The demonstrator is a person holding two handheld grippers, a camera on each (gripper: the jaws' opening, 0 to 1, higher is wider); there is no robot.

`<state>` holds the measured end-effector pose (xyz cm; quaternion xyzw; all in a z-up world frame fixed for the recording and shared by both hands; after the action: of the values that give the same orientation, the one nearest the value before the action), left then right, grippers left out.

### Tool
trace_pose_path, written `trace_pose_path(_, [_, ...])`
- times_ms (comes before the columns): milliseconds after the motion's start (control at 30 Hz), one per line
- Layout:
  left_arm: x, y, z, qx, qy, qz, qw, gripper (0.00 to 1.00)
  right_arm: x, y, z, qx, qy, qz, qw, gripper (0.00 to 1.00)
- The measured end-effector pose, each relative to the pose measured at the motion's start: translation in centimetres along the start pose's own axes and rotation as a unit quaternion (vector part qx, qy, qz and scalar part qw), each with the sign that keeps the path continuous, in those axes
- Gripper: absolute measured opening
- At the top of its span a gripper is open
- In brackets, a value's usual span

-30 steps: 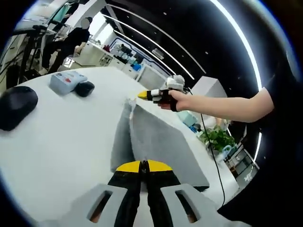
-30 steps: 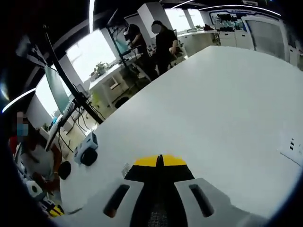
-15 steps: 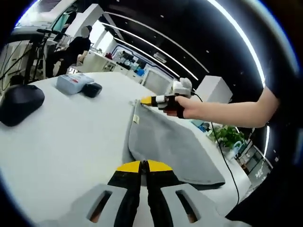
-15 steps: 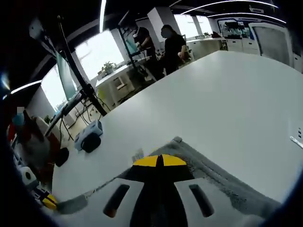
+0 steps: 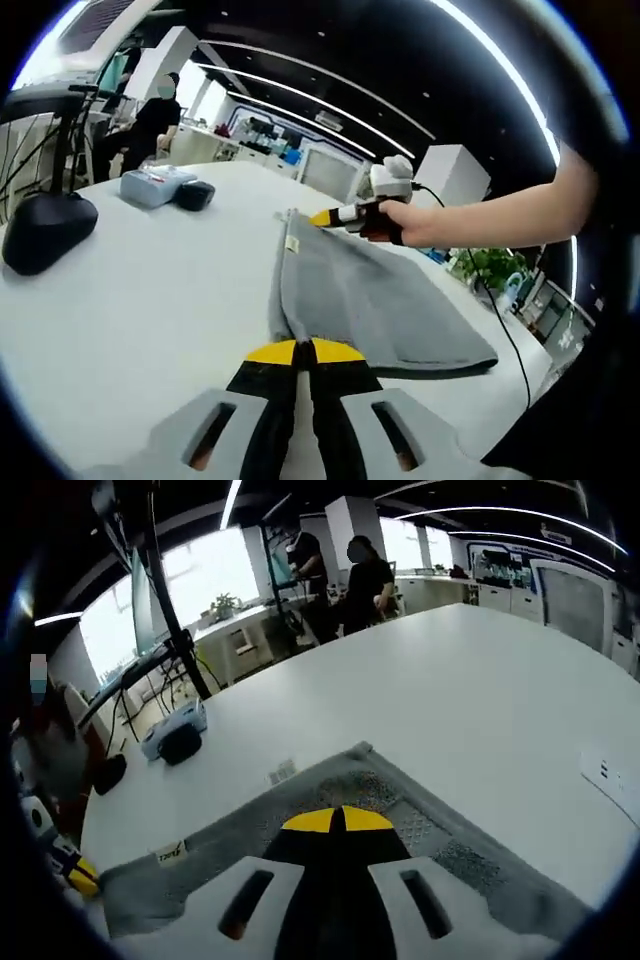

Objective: Fold the towel on the table until its edges align and the towel forms a compact rectangular stack.

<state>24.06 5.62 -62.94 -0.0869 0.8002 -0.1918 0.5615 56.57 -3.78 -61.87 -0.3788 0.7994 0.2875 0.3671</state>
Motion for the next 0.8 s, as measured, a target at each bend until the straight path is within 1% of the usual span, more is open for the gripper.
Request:
trace_pose_path(33, [0.0, -0.1, 0.0, 0.005, -0.001, 0.006, 1.0000, 0.04, 0.2, 0.3, -0.3, 0.002, 0.003, -0.001, 1.0000, 0.00])
trace_pose_path(67, [-0.3, -0.2, -0.1, 0.018, -0.014, 0.035, 0.9991, 0.04, 0.4, 0.3, -0.5, 0.006, 0.006, -0.005, 1.0000, 0.00])
trace_pose_path(100, [-0.6, -0.6, -0.1, 0.030, -0.031, 0.055, 0.9976, 0.05, 0.5, 0.2, -0.7, 0.008, 0.008, -0.008, 0.9999, 0.00])
trace_pose_path(133, [-1.1, -0.8, -0.3, 0.035, -0.049, 0.066, 0.9960, 0.06, 0.5, 0.0, -1.0, 0.012, 0.010, -0.015, 0.9997, 0.00])
trace_pose_path(200, [-1.7, -1.2, -0.5, 0.041, -0.060, 0.069, 0.9950, 0.09, 0.6, -0.2, -1.5, 0.016, 0.015, -0.022, 0.9995, 0.00])
trace_pose_path(267, [-2.3, -1.5, -0.4, 0.041, -0.069, 0.069, 0.9944, 0.14, 0.9, 0.0, -2.0, 0.019, 0.021, -0.027, 0.9993, 0.00])
trace_pose_path(333, [-2.8, -2.0, 0.0, 0.043, -0.075, 0.079, 0.9931, 0.19, 1.2, -1.2, -2.7, 0.027, 0.031, -0.035, 0.9985, 0.00])
trace_pose_path(400, [-3.0, -2.8, 0.6, 0.046, -0.074, 0.095, 0.9917, 0.20, 1.1, -1.7, -2.9, 0.031, 0.034, -0.035, 0.9983, 0.00])
trace_pose_path(467, [-2.8, -4.0, 1.4, 0.068, -0.063, 0.099, 0.9908, 0.19, 1.0, -2.5, -3.2, 0.041, 0.033, -0.032, 0.9981, 0.00])
trace_pose_path(533, [-2.3, -5.9, 2.3, 0.105, -0.046, 0.099, 0.9884, 0.17, 1.1, -2.8, -3.6, 0.049, 0.037, -0.030, 0.9977, 0.00])
trace_pose_path(567, [-2.1, -6.6, 2.7, 0.116, -0.038, 0.102, 0.9873, 0.15, 1.0, -3.3, -3.7, 0.052, 0.039, -0.032, 0.9974, 0.00])
trace_pose_path(633, [-1.6, -8.4, 3.7, 0.139, -0.016, 0.114, 0.9836, 0.13, 1.1, -4.4, -4.2, 0.062, 0.050, -0.042, 0.9959, 0.00])
trace_pose_path(700, [-0.9, -10.2, 4.8, 0.159, 0.009, 0.133, 0.9782, 0.11, 1.3, -4.8, -4.8, 0.067, 0.055, -0.043, 0.9953, 0.00])
trace_pose_path(733, [-0.7, -10.9, 5.1, 0.169, 0.018, 0.137, 0.9759, 0.09, 1.4, -4.9, -5.4, 0.068, 0.056, -0.043, 0.9951, 0.00])
trace_pose_path(767, [-0.3, -12.1, 5.6, 0.180, 0.030, 0.148, 0.9720, 0.09, 1.5, -5.3, -5.8, 0.068, 0.061, -0.043, 0.9949, 0.00])
trace_pose_path(800, [-0.1, -12.8, 5.8, 0.185, 0.037, 0.157, 0.9694, 0.09, 1.7, -5.5, -6.5, 0.069, 0.068, -0.049, 0.9940, 0.00])
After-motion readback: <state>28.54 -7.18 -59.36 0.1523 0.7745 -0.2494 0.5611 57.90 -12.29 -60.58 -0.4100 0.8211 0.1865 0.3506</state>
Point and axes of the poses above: the point that each gripper's makers call its tool centre point, and the gripper's own axes: z roughly forward along the fingers, y roughly to its left, x roughly out of its underside, the point moved 6 cm from there along -z, roughly backward along the fingers, and after that the axes turned 2 degrees about -y, right-handed, at the moved point
